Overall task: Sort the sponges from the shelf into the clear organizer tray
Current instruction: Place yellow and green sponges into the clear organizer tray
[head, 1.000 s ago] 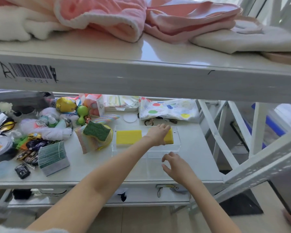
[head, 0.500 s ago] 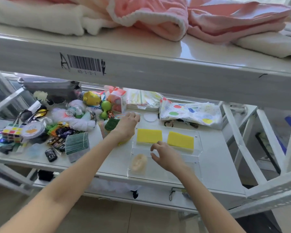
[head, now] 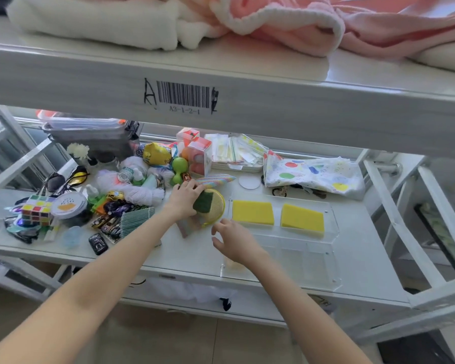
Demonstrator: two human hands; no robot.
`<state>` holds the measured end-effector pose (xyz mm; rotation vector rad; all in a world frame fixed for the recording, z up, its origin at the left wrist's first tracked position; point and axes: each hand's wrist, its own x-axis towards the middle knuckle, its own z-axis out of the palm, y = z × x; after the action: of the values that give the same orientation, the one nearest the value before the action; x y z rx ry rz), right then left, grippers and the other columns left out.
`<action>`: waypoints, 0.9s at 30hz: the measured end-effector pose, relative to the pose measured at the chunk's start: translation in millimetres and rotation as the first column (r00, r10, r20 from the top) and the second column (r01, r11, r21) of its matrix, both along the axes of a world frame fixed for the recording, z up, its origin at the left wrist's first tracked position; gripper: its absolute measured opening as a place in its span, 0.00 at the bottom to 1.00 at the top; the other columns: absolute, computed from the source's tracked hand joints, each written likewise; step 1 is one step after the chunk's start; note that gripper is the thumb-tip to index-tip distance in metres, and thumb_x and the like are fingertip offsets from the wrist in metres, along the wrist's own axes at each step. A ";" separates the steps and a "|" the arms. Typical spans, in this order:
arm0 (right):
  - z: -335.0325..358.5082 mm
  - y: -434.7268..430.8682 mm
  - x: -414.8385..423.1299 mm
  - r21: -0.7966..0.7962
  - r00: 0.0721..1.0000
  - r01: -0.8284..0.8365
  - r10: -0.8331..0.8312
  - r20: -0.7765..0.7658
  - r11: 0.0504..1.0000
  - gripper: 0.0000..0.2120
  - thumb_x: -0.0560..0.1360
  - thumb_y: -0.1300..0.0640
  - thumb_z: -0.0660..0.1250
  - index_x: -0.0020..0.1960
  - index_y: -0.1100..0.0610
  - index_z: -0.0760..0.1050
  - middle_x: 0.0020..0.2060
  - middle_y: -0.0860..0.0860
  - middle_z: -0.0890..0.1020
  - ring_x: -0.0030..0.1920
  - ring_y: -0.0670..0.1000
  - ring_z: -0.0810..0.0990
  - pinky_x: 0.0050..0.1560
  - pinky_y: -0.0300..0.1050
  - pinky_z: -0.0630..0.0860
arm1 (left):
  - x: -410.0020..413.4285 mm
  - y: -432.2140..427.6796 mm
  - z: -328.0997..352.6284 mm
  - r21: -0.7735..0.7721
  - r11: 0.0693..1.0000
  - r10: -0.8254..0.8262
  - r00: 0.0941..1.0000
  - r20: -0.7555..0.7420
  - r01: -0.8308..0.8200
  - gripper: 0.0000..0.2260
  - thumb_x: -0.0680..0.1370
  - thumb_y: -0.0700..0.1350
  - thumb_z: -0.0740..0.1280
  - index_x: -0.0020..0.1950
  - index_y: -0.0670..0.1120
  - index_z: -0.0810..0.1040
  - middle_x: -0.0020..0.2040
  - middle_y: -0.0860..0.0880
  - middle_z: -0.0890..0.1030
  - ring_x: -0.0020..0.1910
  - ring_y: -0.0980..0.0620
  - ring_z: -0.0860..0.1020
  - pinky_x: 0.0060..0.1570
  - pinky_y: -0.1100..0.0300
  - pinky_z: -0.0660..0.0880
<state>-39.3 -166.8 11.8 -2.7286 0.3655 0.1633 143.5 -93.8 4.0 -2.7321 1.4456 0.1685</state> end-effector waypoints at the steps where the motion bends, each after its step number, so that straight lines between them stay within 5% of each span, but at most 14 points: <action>1: -1.6 3.2 6.4 -0.007 1.000 -0.016 0.016 -0.014 1.000 0.14 0.78 0.54 0.59 0.60 0.59 0.73 0.58 0.58 0.76 0.62 0.59 0.73 0.58 0.53 0.73 | 3.8 5.3 3.5 -0.018 0.999 0.033 0.999 -0.015 -0.033 0.31 0.70 0.45 0.71 0.71 0.48 0.64 0.66 0.43 0.69 0.65 0.42 0.69 0.64 0.47 0.67; 7: -16.7 18.8 54.8 -0.071 0.997 -0.027 0.021 -0.080 0.997 0.21 0.76 0.53 0.64 0.65 0.61 0.67 0.60 0.61 0.72 0.62 0.62 0.71 0.58 0.56 0.72 | 22.2 44.5 18.6 -0.066 0.979 0.189 0.981 -0.037 -0.191 0.32 0.69 0.50 0.72 0.70 0.47 0.65 0.65 0.42 0.69 0.64 0.40 0.70 0.61 0.43 0.71; 11: -27.2 31.2 86.3 -0.106 0.997 0.077 -0.076 0.013 0.991 0.27 0.72 0.50 0.69 0.66 0.59 0.64 0.65 0.61 0.67 0.64 0.63 0.68 0.59 0.57 0.70 | 22.1 66.2 11.9 -0.077 0.961 0.253 0.959 -0.128 -0.264 0.31 0.69 0.50 0.72 0.69 0.46 0.65 0.62 0.41 0.69 0.63 0.39 0.70 0.59 0.43 0.73; 15: -45.6 38.0 105.4 -0.117 0.991 0.105 -0.114 -0.073 0.988 0.37 0.69 0.45 0.72 0.70 0.55 0.59 0.73 0.62 0.58 0.72 0.65 0.58 0.66 0.62 0.63 | 20.4 79.5 7.8 -0.089 0.943 0.306 0.940 -0.152 -0.321 0.31 0.69 0.50 0.72 0.69 0.46 0.66 0.62 0.42 0.69 0.62 0.40 0.71 0.58 0.45 0.72; 22: -64.2 58.1 115.0 -0.215 0.996 0.050 -0.065 -0.063 0.975 0.41 0.67 0.36 0.69 0.68 0.63 0.62 0.67 0.61 0.68 0.70 0.61 0.62 0.69 0.62 0.60 | 21.2 87.5 10.6 -0.113 0.936 0.315 0.936 -0.159 -0.334 0.31 0.69 0.50 0.72 0.69 0.47 0.66 0.63 0.42 0.70 0.63 0.41 0.71 0.58 0.48 0.71; 27: -62.7 67.6 117.1 -0.138 0.988 0.083 -0.100 -0.118 0.987 0.41 0.66 0.43 0.73 0.70 0.58 0.59 0.63 0.64 0.69 0.65 0.64 0.66 0.66 0.57 0.63 | 24.7 87.7 17.5 -0.131 0.933 0.310 0.934 -0.175 -0.335 0.31 0.69 0.49 0.72 0.69 0.47 0.66 0.63 0.41 0.70 0.61 0.41 0.71 0.59 0.46 0.72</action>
<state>77.8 -99.2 -50.9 -2.8326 0.5547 0.2957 168.2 -6.1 21.5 -3.1377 1.0639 0.2913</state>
